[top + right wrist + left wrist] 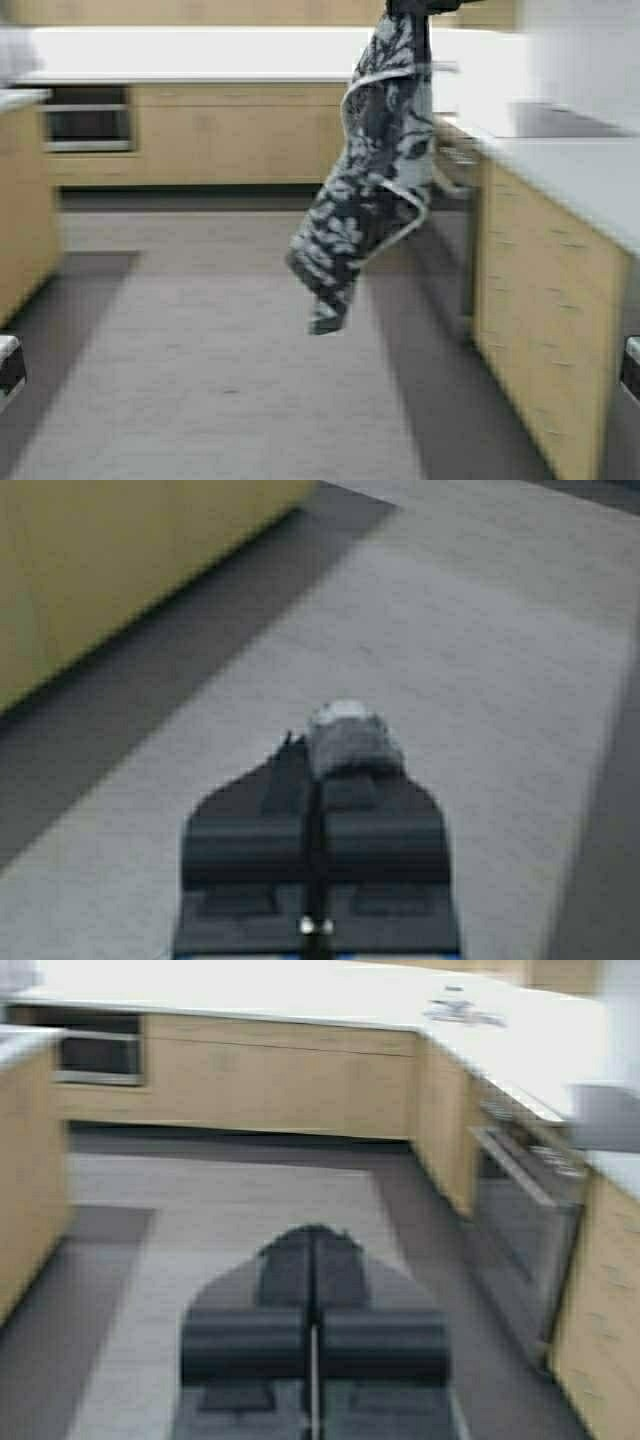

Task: Get the cloth and wipe up the spill under the wine glass

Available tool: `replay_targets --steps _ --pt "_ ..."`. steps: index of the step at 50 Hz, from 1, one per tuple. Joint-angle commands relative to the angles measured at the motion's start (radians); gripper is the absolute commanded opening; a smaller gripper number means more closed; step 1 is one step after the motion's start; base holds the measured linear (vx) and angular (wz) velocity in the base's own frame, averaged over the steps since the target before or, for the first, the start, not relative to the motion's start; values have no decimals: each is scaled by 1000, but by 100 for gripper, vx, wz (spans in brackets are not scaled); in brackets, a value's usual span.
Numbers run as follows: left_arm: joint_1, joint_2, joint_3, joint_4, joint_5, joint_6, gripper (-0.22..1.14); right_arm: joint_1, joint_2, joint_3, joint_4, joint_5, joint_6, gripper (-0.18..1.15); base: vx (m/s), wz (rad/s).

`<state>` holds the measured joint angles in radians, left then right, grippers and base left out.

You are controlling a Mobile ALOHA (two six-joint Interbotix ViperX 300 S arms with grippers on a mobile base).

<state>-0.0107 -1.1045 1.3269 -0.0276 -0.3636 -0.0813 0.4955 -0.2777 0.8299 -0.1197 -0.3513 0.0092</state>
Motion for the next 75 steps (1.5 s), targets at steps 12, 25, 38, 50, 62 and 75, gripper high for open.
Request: replay_targets --steps 12,25,38,50,62,75 --pt "2 5 -8 -14 -2 -18 2 3 -31 3 3 -15 2 7 3 70" --pt "2 11 -12 -14 -2 -17 2 3 -31 0 3 -15 0 7 3 64" --pt "2 12 -11 -14 -2 -15 2 3 -31 -9 3 -14 2 7 4 49" --pt "2 15 -8 -14 -2 -21 3 3 -31 -5 3 -14 5 7 7 35" --pt "2 117 -32 -6 -8 -15 2 14 -34 2 3 -15 3 7 10 23" --pt "2 215 -69 2 -34 -15 2 15 -34 -3 3 -14 3 7 14 11"
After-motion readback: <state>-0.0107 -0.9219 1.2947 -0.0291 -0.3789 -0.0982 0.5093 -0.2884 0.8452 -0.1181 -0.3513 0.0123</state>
